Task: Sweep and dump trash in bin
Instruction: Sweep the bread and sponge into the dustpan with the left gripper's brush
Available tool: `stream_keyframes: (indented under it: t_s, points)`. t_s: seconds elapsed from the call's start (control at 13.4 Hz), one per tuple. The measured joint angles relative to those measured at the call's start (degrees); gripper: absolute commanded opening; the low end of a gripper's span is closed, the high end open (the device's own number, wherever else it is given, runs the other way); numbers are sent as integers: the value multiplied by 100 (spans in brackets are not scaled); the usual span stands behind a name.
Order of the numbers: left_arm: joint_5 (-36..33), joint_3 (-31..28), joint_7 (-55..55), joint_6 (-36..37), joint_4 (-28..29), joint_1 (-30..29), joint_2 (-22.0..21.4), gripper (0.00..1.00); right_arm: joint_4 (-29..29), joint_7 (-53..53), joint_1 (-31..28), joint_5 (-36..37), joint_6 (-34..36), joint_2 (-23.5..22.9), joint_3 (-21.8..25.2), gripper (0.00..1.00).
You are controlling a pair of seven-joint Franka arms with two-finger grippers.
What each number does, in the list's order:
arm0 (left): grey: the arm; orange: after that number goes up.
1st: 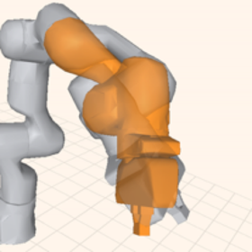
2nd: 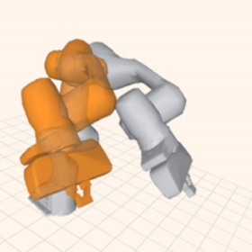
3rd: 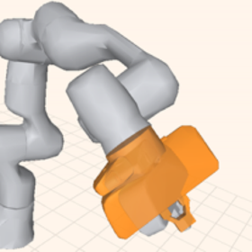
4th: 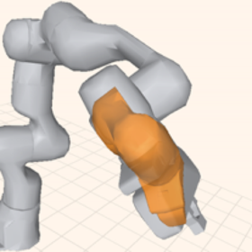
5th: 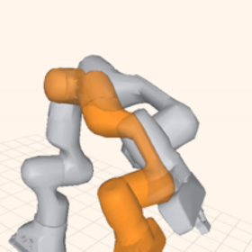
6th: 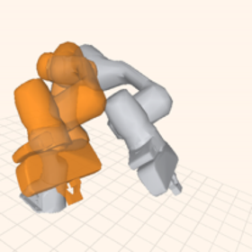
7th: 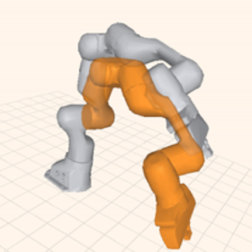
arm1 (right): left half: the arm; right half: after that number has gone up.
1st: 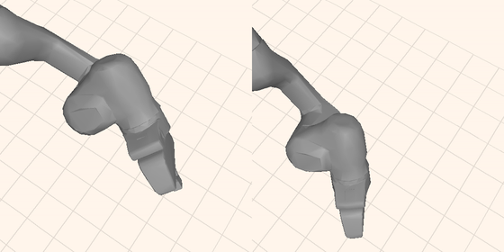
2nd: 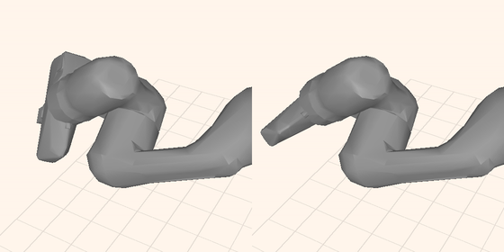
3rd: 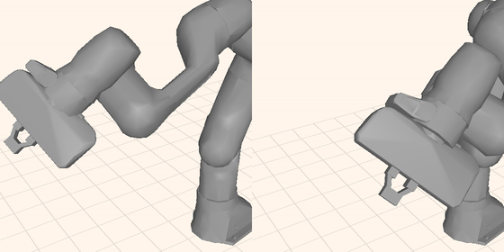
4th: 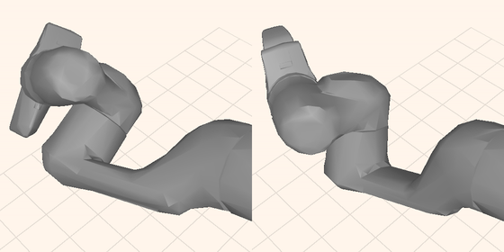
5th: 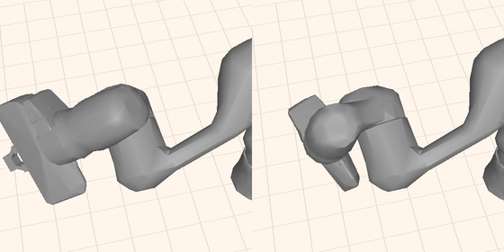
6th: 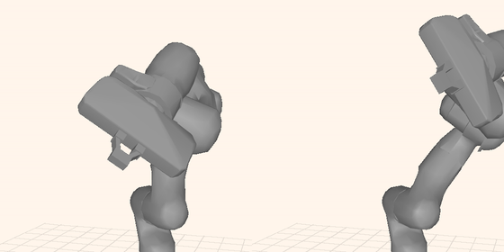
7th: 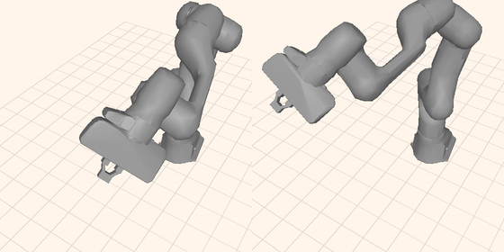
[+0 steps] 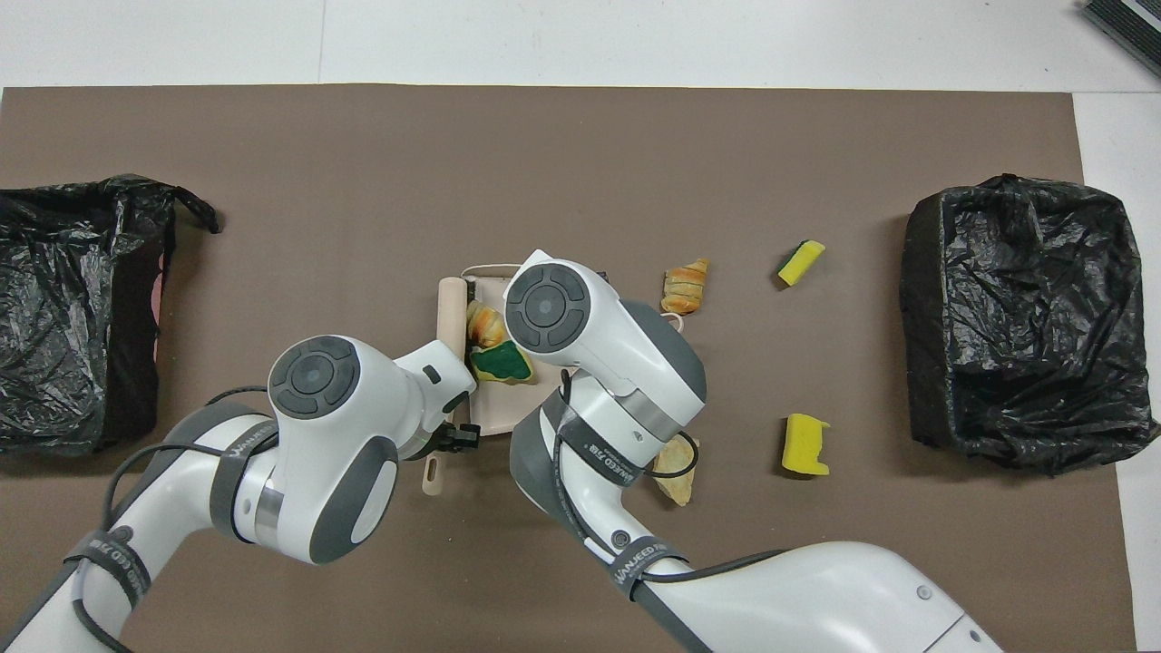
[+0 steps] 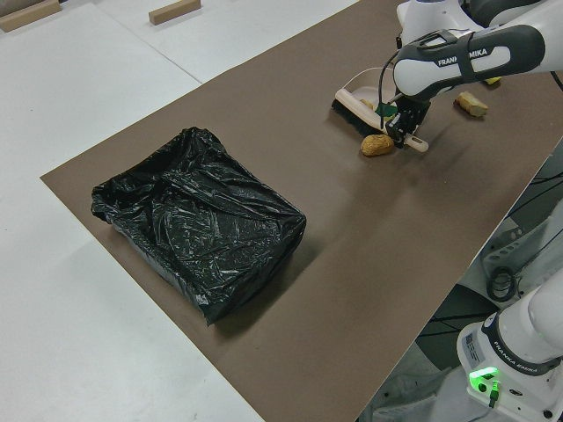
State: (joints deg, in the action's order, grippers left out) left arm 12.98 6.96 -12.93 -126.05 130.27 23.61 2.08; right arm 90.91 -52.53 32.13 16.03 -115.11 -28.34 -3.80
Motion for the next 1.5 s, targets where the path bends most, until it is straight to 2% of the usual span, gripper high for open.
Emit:
stream_keyframes:
  t_s: [0.3,0.6,0.75,0.9,1.12,1.27,1.5]
  points:
    - [223,-144,-222,755,-194,-131,-245,0,0,0,0,-1,0,5,0,0]
    - [195,-204,-957,2436,-218,-760,-1243,0,1,0,0,-2,0,6,0,0]
    - [142,-205,-1274,2624,276,-933,-1727,0,1,0,0,-2,0,6,-1,0]
    - [137,-184,-1342,2314,903,-969,-2022,0,8,0,0,-2,0,7,-1,0]
    - [139,-52,-1373,1276,1515,-650,-1954,0,25,0,-1,-4,-5,10,-2,0]
    - [145,-29,-1258,703,1562,-355,-1820,0,33,0,-1,-4,-6,17,-3,0]
    - [254,-5,-1165,-108,1491,194,-1386,0,44,0,-1,-4,-7,25,-3,0]
